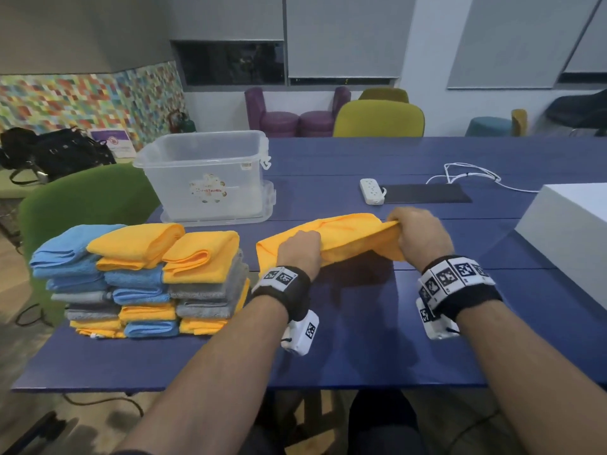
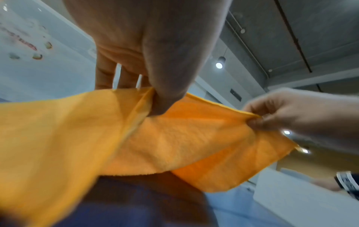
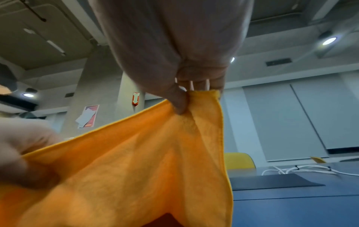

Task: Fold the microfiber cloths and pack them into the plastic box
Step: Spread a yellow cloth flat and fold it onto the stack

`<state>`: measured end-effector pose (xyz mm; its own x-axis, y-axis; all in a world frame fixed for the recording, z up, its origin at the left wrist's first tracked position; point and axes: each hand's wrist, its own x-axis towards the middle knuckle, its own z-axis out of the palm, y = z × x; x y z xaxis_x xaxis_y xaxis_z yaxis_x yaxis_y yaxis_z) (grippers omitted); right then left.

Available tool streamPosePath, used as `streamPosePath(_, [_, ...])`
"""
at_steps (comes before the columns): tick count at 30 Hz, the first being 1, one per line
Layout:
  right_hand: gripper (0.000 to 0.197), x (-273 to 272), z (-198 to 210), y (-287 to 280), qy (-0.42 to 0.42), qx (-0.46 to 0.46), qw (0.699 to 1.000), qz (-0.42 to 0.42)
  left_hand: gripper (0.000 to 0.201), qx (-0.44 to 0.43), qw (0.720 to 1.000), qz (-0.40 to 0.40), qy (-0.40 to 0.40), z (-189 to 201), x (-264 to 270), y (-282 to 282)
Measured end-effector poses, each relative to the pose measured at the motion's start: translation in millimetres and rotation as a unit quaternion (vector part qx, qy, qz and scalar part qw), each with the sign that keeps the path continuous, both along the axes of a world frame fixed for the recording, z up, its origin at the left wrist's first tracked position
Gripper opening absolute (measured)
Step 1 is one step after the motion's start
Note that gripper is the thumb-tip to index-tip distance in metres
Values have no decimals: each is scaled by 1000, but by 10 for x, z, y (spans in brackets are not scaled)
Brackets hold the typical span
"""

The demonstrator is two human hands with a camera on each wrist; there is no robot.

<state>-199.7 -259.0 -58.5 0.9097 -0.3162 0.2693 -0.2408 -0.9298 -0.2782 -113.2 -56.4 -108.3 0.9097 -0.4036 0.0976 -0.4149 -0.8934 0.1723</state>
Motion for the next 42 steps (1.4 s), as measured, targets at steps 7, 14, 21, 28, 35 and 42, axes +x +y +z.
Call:
streamPosePath(7, [31,-48,151,-245,-125,31,982,-139,30,-218,976,17,-6,461,262,431])
streamPosePath(14, [21,44,454,-385,-227,103,952,-178,14,-402,913,-28,-69,1157,416,726])
streamPosePath(21, [35,-45,712,-416,-346,171,904,-181,19,-567,822,-44,-2,1536,376,936])
streamPosePath(28, [27,-17,926,-468,-410,203,878,-141,16,-649,757,-61,40,1674,330,1013])
streamPosePath(35, [29,-13,979,-540,-432,247,861,-109,34,-666,743,-53,49,1604,290,1040])
streamPosePath(42, [24,1,718,-569,-331,262,894,-146,16,-607,793,18,52,1171,375,954])
